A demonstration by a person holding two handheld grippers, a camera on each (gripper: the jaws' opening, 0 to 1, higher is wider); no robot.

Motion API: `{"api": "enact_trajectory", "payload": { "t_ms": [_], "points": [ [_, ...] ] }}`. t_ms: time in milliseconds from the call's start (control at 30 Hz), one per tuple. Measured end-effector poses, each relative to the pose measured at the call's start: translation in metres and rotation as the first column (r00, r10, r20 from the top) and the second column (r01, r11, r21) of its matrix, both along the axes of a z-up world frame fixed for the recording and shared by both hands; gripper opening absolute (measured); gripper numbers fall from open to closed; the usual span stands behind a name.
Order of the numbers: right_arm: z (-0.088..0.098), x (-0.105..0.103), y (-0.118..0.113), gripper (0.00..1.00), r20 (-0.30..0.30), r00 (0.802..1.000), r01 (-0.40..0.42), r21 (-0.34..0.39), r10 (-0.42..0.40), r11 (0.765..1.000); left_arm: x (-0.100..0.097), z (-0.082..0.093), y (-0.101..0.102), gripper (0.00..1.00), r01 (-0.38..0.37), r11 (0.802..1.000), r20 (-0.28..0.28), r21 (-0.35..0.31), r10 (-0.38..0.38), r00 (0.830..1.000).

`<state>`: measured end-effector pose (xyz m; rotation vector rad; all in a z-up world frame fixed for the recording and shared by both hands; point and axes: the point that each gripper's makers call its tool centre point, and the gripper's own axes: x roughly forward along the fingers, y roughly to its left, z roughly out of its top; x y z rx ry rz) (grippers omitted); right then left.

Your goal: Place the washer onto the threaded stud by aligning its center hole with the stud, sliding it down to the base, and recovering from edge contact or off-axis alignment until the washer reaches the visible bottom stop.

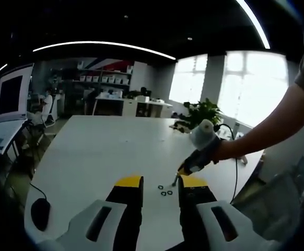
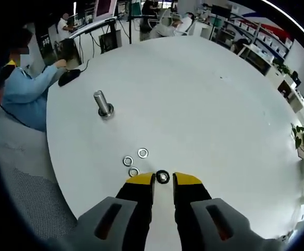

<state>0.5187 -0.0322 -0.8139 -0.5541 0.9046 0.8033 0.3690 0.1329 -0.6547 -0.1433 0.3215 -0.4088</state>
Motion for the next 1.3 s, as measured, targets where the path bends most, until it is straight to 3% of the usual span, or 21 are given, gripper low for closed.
{"api": "enact_trajectory", "payload": {
  "t_ms": [600, 1033, 1300],
  "points": [
    [-0.001, -0.006, -0.003, 0.17, -0.003, 1.0, 0.018, 0.011, -0.018, 1.0, 0.0, 0.0, 0.0, 0.25, 0.001, 1.0, 0.002, 0.001, -0.001, 1.0],
    [-0.01, -0.023, -0.015, 0.17, -0.029, 0.998, 0.054, 0.014, -0.054, 0.998, -0.001, 0.0, -0.002, 0.25, 0.008, 1.0, 0.001, 0.007, -0.008, 1.0],
    [-0.02, -0.035, -0.004, 0.18, -0.055, 0.997, 0.06, 0.028, -0.059, 0.998, -0.001, 0.0, -0.002, 0.25, 0.007, 1.0, 0.001, 0.008, -0.007, 1.0]
  ]
}}
